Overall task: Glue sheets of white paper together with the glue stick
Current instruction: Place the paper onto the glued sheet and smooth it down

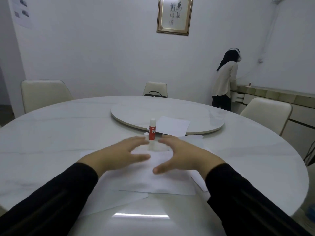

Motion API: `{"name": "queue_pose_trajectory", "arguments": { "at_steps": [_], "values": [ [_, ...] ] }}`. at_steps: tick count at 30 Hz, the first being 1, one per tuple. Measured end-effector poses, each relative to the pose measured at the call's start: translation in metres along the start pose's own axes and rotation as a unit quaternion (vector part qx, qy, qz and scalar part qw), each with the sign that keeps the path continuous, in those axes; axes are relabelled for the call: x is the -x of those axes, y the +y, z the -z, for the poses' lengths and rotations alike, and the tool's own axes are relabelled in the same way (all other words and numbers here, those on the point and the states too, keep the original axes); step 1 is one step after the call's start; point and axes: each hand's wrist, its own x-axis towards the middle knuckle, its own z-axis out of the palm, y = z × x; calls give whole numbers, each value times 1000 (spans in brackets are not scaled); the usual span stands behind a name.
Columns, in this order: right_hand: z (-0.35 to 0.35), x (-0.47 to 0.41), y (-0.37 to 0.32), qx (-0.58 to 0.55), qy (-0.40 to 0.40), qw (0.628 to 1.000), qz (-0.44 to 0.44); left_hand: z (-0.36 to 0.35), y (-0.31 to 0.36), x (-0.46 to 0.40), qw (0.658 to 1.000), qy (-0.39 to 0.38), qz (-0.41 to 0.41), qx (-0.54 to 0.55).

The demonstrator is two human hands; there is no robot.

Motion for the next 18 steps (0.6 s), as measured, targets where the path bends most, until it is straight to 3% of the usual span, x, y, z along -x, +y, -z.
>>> {"name": "queue_pose_trajectory", "arguments": {
  "at_steps": [3,5,18],
  "values": [
    [-11,-19,-5,103,-154,983,-10,-15,-6,-6,986,-154,0,-70],
    [-16,-26,0,134,-210,968,-43,-20,-14,-10,970,-200,-1,-135],
    [-1,-17,25,167,-250,951,-75,-15,-32,-6,965,-213,10,-154]
  ]
}}
